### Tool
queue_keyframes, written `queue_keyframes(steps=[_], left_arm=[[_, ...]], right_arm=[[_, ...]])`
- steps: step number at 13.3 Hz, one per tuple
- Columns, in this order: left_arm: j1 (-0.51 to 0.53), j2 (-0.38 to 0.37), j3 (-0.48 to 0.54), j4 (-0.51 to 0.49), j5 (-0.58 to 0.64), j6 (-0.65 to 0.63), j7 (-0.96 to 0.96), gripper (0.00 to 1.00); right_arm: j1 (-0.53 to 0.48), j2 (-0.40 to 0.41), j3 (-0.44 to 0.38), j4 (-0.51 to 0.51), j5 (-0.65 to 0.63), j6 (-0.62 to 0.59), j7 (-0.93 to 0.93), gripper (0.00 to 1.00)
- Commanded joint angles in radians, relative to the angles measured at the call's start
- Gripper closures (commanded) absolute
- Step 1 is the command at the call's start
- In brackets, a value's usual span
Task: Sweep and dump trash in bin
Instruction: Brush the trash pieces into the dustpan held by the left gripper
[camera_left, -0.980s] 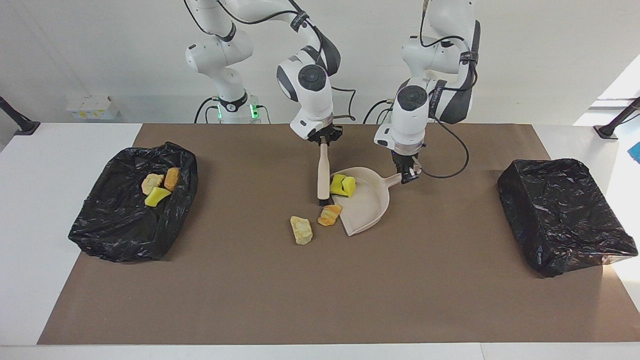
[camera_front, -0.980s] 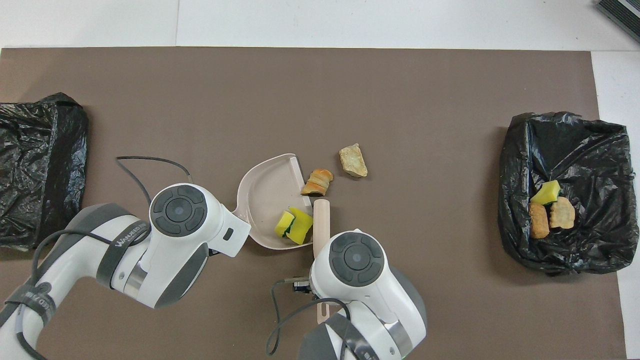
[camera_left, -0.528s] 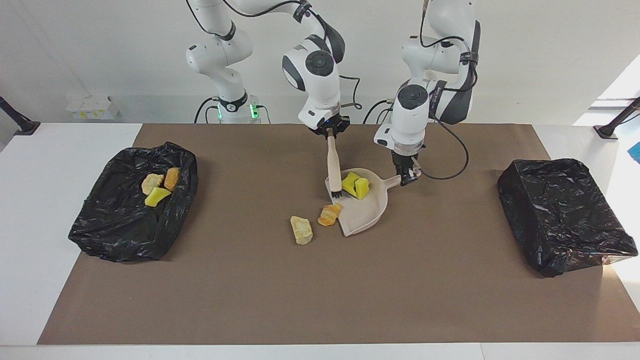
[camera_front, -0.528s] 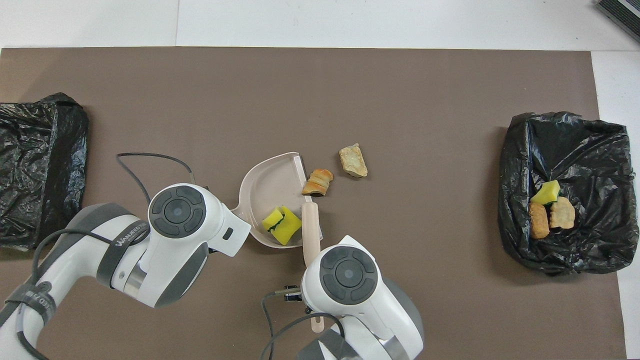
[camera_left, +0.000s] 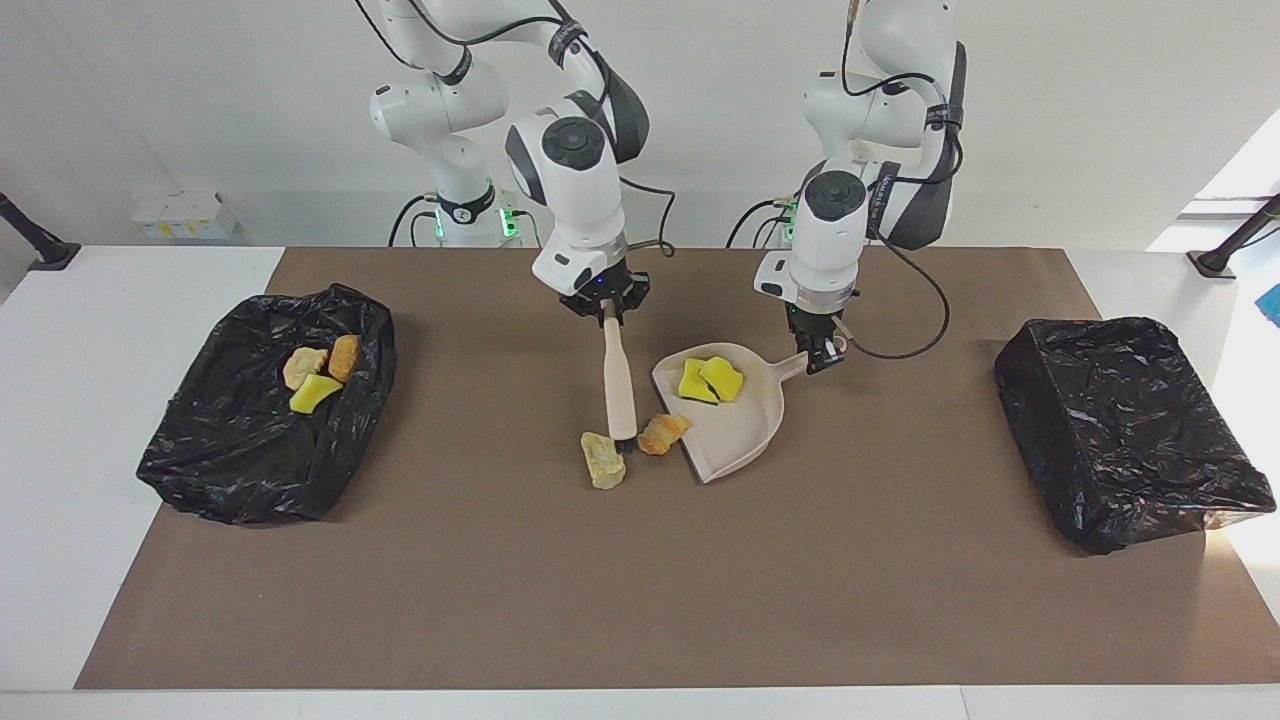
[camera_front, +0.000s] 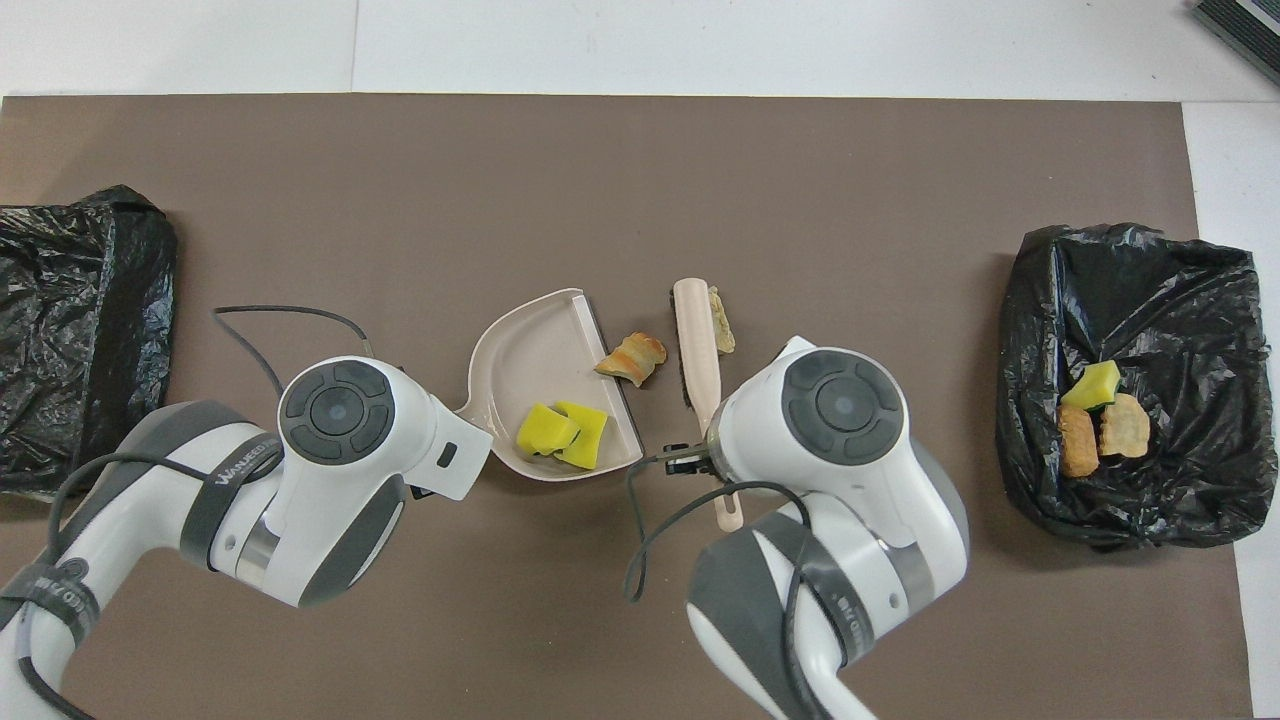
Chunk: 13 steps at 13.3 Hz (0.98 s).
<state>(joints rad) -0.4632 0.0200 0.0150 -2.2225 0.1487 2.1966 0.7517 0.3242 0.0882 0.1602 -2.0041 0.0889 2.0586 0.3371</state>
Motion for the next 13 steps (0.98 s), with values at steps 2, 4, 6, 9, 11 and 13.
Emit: queue_keyframes(steps=[2,4,6,9,11,13], left_arm=[[0.005,0.018,-0.001,0.059,-0.020,-0.093,-0.025,1.00],[-0.006,0.024,-0.001,0.089,-0.014,-0.155,-0.067,1.00],[-0.011,0.024,-0.001,0.090,-0.011,-0.170,-0.069,1.00],[-0.011,0.024,-0.003,0.087,-0.011,-0.172,-0.069,1.00],[-0.012,0.021,-0.003,0.080,-0.009,-0.166,-0.068,1.00],[-0.012,0.021,-0.003,0.078,-0.009,-0.150,-0.068,1.00]], right_arm=[[-0.132,0.087,0.012,0.096,-0.122,-0.057,-0.202,1.00],[-0.155,0.125,0.015,0.102,-0.172,-0.043,-0.230,1.00],[-0.120,0.142,0.018,0.107,-0.161,-0.044,-0.227,1.00],[-0.038,0.165,0.018,0.102,-0.111,-0.034,-0.179,1.00],[0.034,0.165,0.018,0.085,-0.101,-0.006,-0.136,1.00],[0.096,0.160,0.019,0.068,-0.046,0.040,-0.096,1.00]])
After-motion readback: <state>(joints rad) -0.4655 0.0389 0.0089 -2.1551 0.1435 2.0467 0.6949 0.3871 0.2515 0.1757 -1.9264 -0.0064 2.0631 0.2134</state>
